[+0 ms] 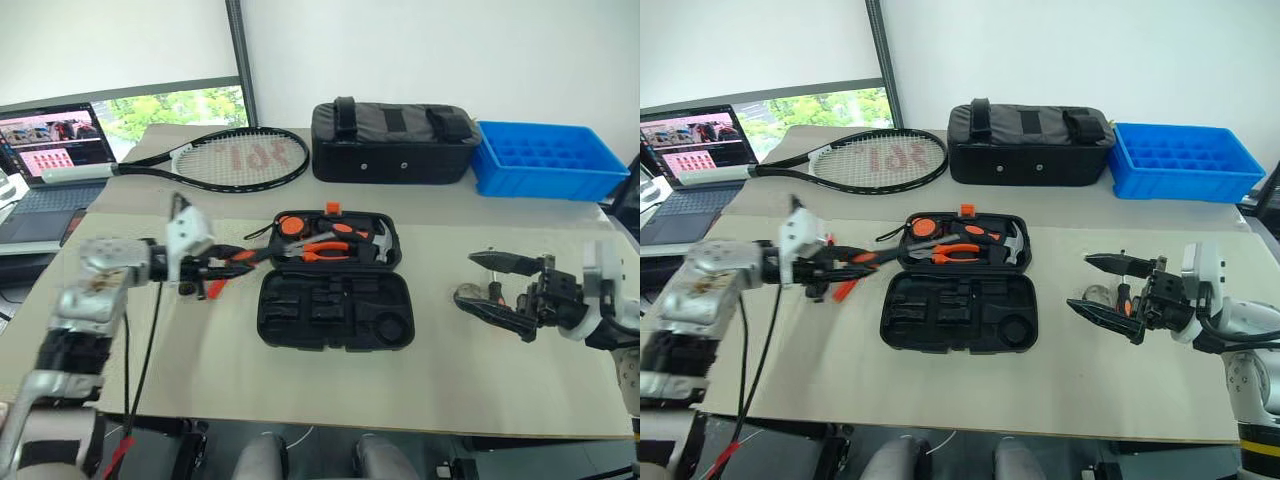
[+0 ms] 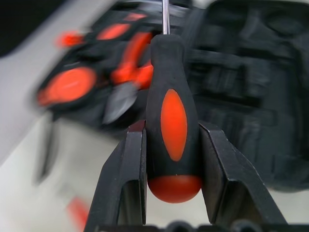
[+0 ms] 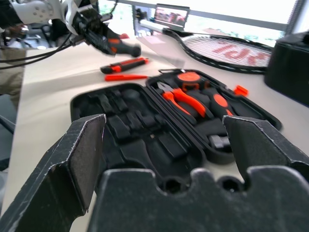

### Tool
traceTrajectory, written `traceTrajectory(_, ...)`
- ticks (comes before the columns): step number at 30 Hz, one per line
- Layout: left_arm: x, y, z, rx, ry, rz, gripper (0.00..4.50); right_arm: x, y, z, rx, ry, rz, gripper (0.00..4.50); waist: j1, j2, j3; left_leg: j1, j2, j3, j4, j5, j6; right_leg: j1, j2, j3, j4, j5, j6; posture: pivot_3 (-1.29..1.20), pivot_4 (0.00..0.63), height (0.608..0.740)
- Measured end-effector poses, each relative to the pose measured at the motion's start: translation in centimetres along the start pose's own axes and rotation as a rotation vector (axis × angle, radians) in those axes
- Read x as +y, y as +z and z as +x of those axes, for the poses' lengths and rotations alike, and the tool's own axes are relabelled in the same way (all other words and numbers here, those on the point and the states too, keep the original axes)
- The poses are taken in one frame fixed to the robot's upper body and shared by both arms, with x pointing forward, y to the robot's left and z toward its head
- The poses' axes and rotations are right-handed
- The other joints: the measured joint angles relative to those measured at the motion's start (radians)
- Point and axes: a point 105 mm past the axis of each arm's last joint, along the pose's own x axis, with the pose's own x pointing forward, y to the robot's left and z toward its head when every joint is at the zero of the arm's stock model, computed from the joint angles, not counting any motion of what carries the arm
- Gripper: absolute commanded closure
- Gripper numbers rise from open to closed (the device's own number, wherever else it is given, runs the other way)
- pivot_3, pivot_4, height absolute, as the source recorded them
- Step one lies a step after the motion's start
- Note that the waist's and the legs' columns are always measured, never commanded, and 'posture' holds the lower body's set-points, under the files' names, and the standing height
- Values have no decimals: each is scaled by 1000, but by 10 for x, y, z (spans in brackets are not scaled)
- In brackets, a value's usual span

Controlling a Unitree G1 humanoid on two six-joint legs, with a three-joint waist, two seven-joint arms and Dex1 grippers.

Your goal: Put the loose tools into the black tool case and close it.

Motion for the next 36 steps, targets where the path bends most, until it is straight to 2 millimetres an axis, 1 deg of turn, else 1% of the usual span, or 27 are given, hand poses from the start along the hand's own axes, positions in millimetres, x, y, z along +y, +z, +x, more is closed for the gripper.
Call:
traceTrajectory(4, 4, -6, 20, 62, -96, 85, 3545, 3, -5, -17, 27, -56, 16, 0, -1, 0, 0, 0, 0, -1, 0, 0, 0, 0, 1, 0, 0, 0, 0, 0, 150, 708)
traceTrajectory(7, 10, -7, 33, 82, -125, 111, 3545, 7, -4, -25, 42, -81, 3, 0, -1, 0, 0, 0, -1, -2, 1, 0, 0, 0, 0, 0, 0, 0, 1, 0, 150, 708)
traceTrajectory(12, 13, -11, 44, 101, -149, 130, 3545, 11, 1, -29, 46, -113, -22, 0, -2, 0, 0, -1, -1, -3, 1, 0, 0, 0, 0, 0, 0, -1, 2, 0, 150, 708)
traceTrajectory(19, 13, -14, 51, 102, -168, 126, 3545, 14, 4, -31, 34, -124, -27, 0, 0, 0, 0, -1, -2, -4, 1, 0, 0, 1, 0, 0, 0, -1, 2, 0, 150, 708)
traceTrajectory(20, 12, -14, 52, 99, -169, 120, 2745, 14, 5, -31, 31, -127, -27, 0, -1, 0, 0, -1, -2, -4, 1, 0, 0, 1, 0, 0, 1, -1, 2, 0, 150, 708)
traceTrajectory(22, 12, -15, 52, 99, -175, 116, 2391, 13, 5, -31, 30, -130, -27, 0, 0, 0, 0, -1, -2, -5, 1, 0, 0, 1, 0, 0, 1, -1, 2, 0, 150, 708)
traceTrajectory(25, 11, -15, 52, 98, -184, 121, 1315, 12, 5, -30, 28, -136, -29, 0, 0, 0, 0, -1, -3, -5, 2, 0, 0, 1, 0, 0, 1, -1, 2, 0, 150, 708)
traceTrajectory(27, 15, -13, 51, 86, -143, 135, 600, 12, 6, -30, 27, -135, -31, 0, 1, 0, 0, -2, -2, -6, 4, 0, 0, 1, 0, 0, 3, -1, 2, 0, 150, 708)
traceTrajectory(30, 25, -5, 47, 60, -85, 151, 600, 12, 7, -29, 23, -133, -34, 0, 1, 0, 0, -3, -2, -7, 7, 0, 1, 1, 0, -1, 4, -2, 3, 0, 150, 708)
traceTrajectory(34, 38, 23, 39, -45, -20, 186, 600, 10, 10, -27, 15, -127, -48, 0, 0, 1, 0, -3, -2, -7, 8, 0, 1, 1, 0, -1, 4, -2, 3, 0, 150, 708)
traceTrajectory(36, 40, 35, 38, -109, -8, 181, 1110, 10, 10, -27, 15, -126, -46, 0, 1, 2, 0, -3, -2, -7, 8, 0, 1, 2, 0, -1, 4, -2, 3, 0, 150, 708)
